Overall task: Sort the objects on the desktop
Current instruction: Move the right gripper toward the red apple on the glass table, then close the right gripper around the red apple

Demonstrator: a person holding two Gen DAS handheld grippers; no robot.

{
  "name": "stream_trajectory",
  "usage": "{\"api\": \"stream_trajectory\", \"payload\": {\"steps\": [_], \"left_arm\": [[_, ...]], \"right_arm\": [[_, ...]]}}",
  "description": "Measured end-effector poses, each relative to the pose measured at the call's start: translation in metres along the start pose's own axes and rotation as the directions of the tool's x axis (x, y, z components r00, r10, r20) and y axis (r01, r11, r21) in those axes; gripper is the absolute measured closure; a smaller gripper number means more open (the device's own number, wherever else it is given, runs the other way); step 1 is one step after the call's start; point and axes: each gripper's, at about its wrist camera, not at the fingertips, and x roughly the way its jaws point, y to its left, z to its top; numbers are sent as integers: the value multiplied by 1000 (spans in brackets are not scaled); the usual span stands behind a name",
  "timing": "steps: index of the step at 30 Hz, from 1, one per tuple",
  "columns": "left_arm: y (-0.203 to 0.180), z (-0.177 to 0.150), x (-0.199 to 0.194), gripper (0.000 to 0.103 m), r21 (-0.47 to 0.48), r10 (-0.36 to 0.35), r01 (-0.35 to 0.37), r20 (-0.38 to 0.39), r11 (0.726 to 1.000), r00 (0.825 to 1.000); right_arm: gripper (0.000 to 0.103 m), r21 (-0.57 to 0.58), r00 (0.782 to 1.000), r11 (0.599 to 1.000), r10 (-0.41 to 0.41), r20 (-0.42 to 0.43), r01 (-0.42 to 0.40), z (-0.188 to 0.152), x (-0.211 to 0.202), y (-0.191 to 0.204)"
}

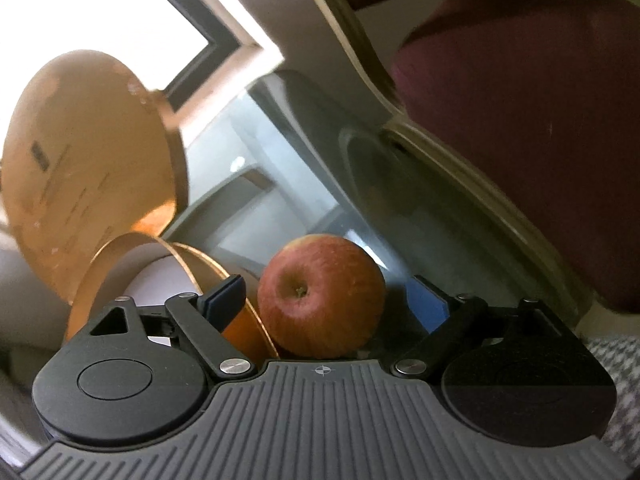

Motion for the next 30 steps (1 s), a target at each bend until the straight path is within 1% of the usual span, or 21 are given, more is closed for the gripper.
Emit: {"api": "stream_trajectory", "payload": {"steps": [4, 7, 16, 20, 25, 30], "left_arm": [[-2, -2, 1, 1, 15, -30, 30, 1, 999, 1000], [-4, -3, 3, 1, 22, -37, 37, -3, 999, 999], [0, -4, 6, 1, 8, -29, 29, -13, 1000, 1000], [1, -4, 6, 1, 3, -31, 31, -11, 1000, 999], [1, -4, 5, 1, -3, -29, 29, -8, 1000, 1000], [3, -4, 3, 1, -10, -27, 26, -9, 1000, 1000]], "right_arm": [[12, 12, 1000, 1000, -24, -10, 24, 0, 11, 4], [12, 14, 999, 999, -50, -9, 50, -1, 17, 8], [15, 11, 994, 995, -98, -44, 99, 0, 32, 16], [15, 22, 993, 994, -106, -53, 108, 0, 36, 16], [19, 44, 993, 994, -97, -67, 100, 1, 40, 12], [20, 34, 996, 996, -80, -41, 82, -2, 38, 9]]}}
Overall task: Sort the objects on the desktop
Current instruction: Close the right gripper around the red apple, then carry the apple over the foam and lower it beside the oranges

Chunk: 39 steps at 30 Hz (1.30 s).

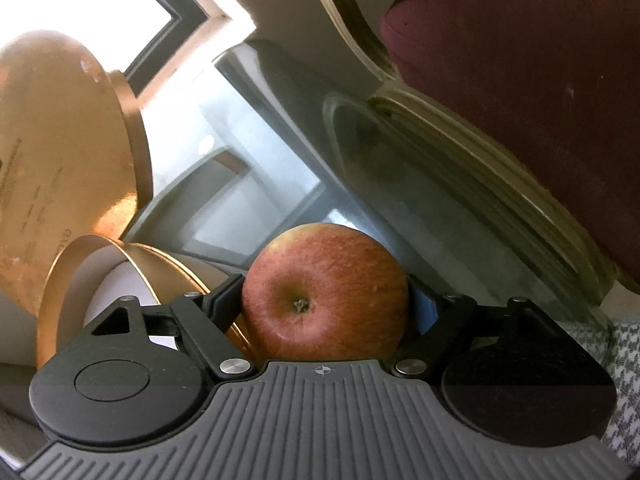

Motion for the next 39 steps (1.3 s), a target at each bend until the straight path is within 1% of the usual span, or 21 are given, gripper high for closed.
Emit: {"api": "stream_trajectory", "payload": {"steps": [5, 8, 12, 14, 16, 18, 20, 24, 27, 31, 36, 39], "left_arm": [[1, 0, -5, 1, -3, -2, 2, 12, 1000, 1000], [1, -1, -9, 1, -8, -9, 9, 24, 1000, 1000], [5, -2, -16, 1, -23, -11, 12, 46, 1000, 999], [9, -2, -20, 1, -36, -6, 8, 58, 999, 998], [14, -2, -25, 1, -51, 3, 1, 70, 999, 998], [20, -3, -29, 1, -68, 15, -10, 80, 998, 997], [28, -4, -31, 1, -88, 31, -23, 85, 996, 996], [46, -7, -33, 1, -135, 61, -49, 88, 990, 994], [61, -8, -33, 1, -167, 81, -65, 90, 984, 993], [79, -8, -30, 1, -201, 107, -87, 88, 976, 990], [95, -8, -22, 1, -228, 102, -84, 70, 970, 992], [102, -6, -17, 1, -242, 103, -86, 60, 966, 993]], "right_arm": [[20, 4, 999, 1000, 11, 36, -12, 0, -12, -7], [20, -28, 996, 999, 27, 88, -25, 2, -34, -7], [20, -137, 981, 987, 100, 164, -78, -3, -76, 7], [20, -196, 972, 974, 149, 180, -113, -9, -96, 18], [20, -244, 965, 958, 195, 178, -149, -16, -111, 30], [20, -290, 957, 939, 238, 165, -184, -27, -122, 43], [20, -352, 951, 912, 275, 143, -211, -40, -129, 59], [20, -457, 948, 854, 311, 66, -248, -66, -124, 94], [20, -519, 953, 814, 304, 2, -259, -89, -106, 120], [20, -567, 952, 772, 298, -76, -287, -117, -78, 147], [20, -613, 956, 736, 264, -129, -286, -143, -47, 176], [20, -627, 960, 728, 236, -152, -278, -153, -32, 184]]}}
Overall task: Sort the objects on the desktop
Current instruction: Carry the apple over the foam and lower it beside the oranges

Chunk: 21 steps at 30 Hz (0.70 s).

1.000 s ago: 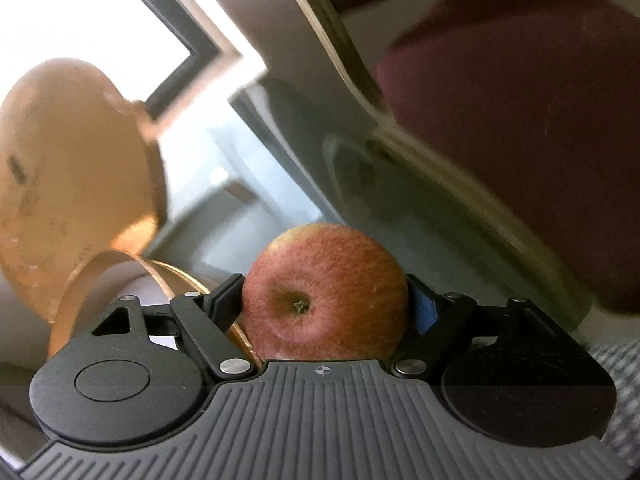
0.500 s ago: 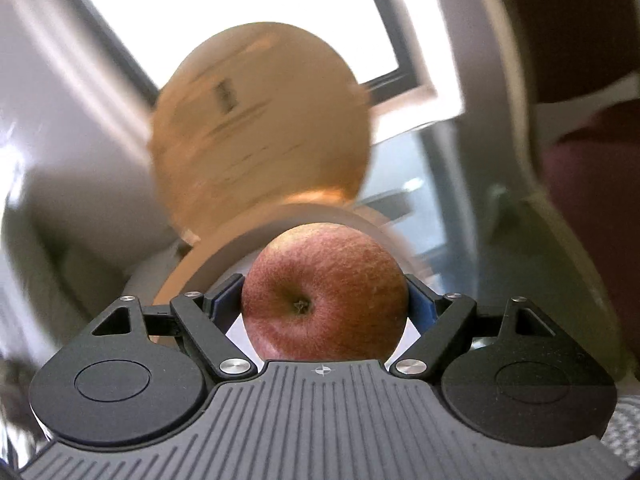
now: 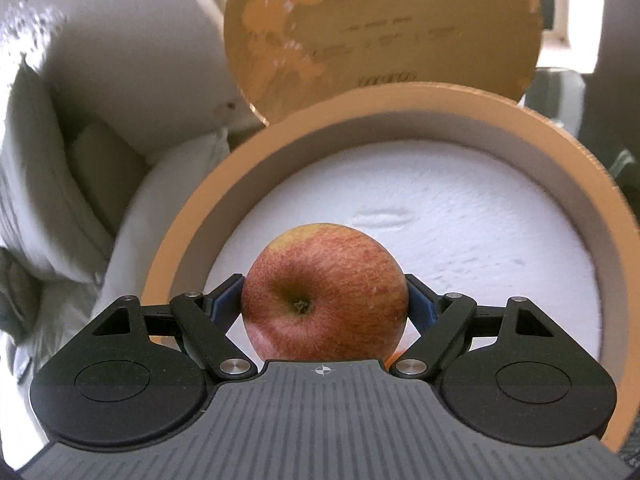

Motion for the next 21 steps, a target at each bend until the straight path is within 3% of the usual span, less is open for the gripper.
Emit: {"api": "stream_trajectory", "payload": {"steps": [9, 18, 21], "left_arm": [[8, 3, 12, 1, -25, 22, -22, -22, 999, 1000], [5, 3, 15, 1, -20, 21, -22, -29, 1000, 999], [3, 2, 14, 1, -15, 22, -23, -29, 1000, 999]], "right_arm": [[20, -52, 998, 998, -21, -56, 18, -6, 38, 9], [19, -46, 996, 999, -30, -80, 27, -6, 47, 6], [15, -28, 996, 999, -31, -81, 29, -4, 47, 5]]}}
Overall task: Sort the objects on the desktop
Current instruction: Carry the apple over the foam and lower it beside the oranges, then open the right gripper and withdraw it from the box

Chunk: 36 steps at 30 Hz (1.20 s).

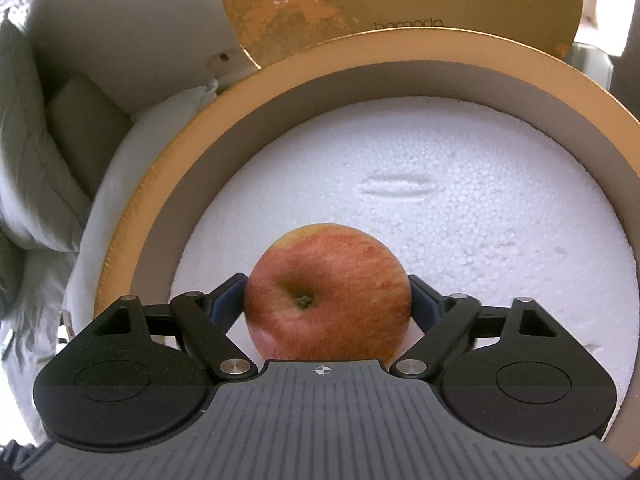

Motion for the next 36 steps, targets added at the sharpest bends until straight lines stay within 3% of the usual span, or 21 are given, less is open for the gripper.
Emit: {"api": "stream_trajectory", "payload": {"steps": [7, 15, 26, 31, 36], "left_arm": [[-1, -2, -8, 1, 9, 17, -17, -1, 1000, 1000], [-18, -10, -40, 1, 47, 11, -14, 44, 999, 999], [-44, -35, -73, 1, 99, -10, 4, 58, 995, 998], [-59, -43, -84, 1, 136, -19, 10, 69, 991, 997], [-74, -53, -88, 1, 174, -13, 3, 56, 985, 998]], "right_arm": [[11, 9, 999, 1000, -12, 31, 12, 6, -15, -1], [10, 69, 990, 997, 27, 138, -37, -6, -81, -18], [9, 112, 979, 992, 28, 204, -51, -85, -170, -68], [9, 149, 974, 988, 12, 227, -47, -118, -198, -89], [9, 108, 975, 994, -14, 222, -10, -142, -214, -95]]}}
